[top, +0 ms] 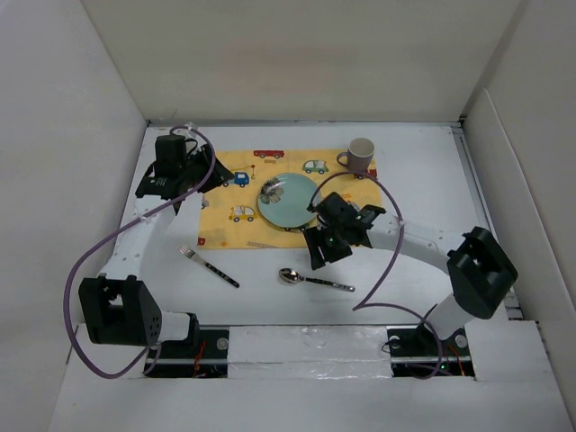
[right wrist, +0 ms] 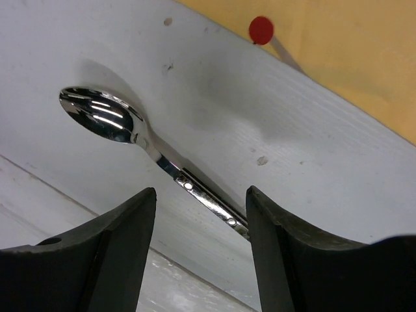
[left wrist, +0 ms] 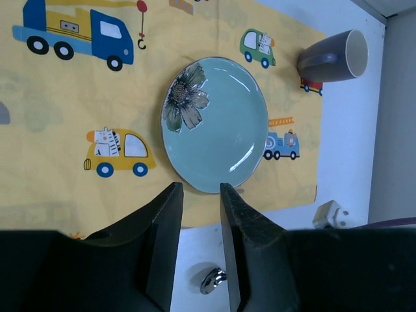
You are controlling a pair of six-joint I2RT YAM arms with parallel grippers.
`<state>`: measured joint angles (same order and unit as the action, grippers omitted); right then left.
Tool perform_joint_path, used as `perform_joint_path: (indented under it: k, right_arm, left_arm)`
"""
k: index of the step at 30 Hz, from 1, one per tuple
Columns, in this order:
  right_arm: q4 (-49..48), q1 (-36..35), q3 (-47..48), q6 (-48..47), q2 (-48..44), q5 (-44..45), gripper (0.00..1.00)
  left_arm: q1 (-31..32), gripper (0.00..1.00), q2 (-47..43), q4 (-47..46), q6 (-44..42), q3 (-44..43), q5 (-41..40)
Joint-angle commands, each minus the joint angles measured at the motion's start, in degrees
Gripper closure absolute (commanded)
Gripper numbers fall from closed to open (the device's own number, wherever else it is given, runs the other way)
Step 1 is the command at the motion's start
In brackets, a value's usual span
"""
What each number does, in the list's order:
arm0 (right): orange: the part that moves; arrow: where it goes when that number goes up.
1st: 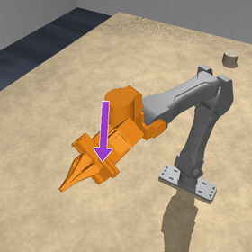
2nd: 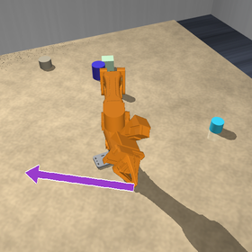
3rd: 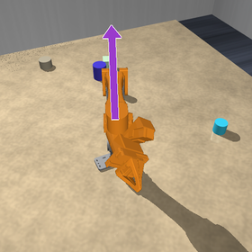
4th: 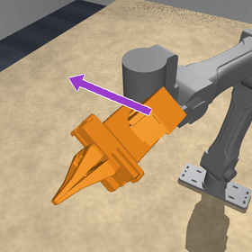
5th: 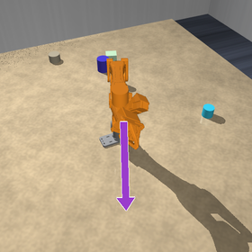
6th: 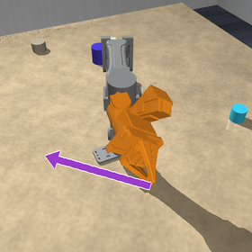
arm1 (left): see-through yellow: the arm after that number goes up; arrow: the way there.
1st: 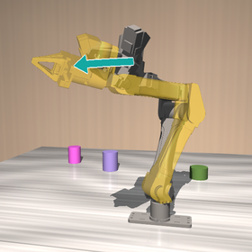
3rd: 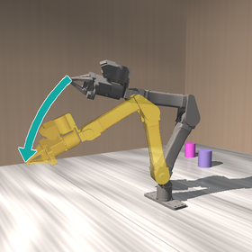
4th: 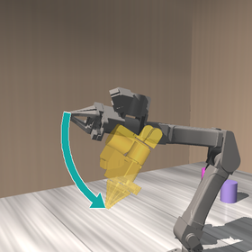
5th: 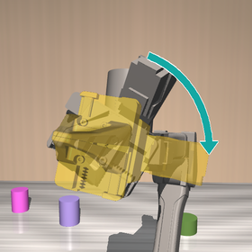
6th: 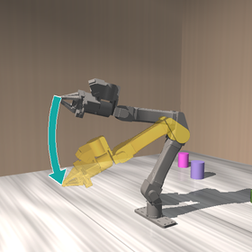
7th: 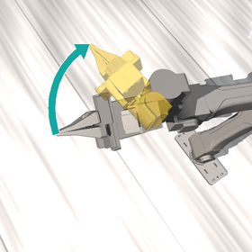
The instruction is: Set the dinner table for one person
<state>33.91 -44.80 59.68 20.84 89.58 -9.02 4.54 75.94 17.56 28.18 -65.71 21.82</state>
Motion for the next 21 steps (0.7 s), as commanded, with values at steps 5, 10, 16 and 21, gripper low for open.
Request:
perform_joint_path:
  k: [5,10,16,21]
  right_arm:
    - [5.2,-3.72,2.72,-1.86,6.12,-1.53,0.37]
    - [7.4,-4.24,2.81,2.17,10.87,0.66,0.4]
    - [6.43,-7.06,2.19,7.02,11.49,6.55,0.71]
    - [3.79,-7.59,2.19,6.84,8.86,4.36,1.0]
  left_arm:
    - [0.12,0.73,-4.13,1.16,0.91,-1.26,-2.31]
    - [0.12,0.73,-5.54,0.72,1.78,0.67,-2.75]
    - [0.12,0.73,-6.33,-0.51,2.49,2.78,-2.58]
    - [0.12,0.73,-6.16,-0.78,2.67,3.05,-3.71]
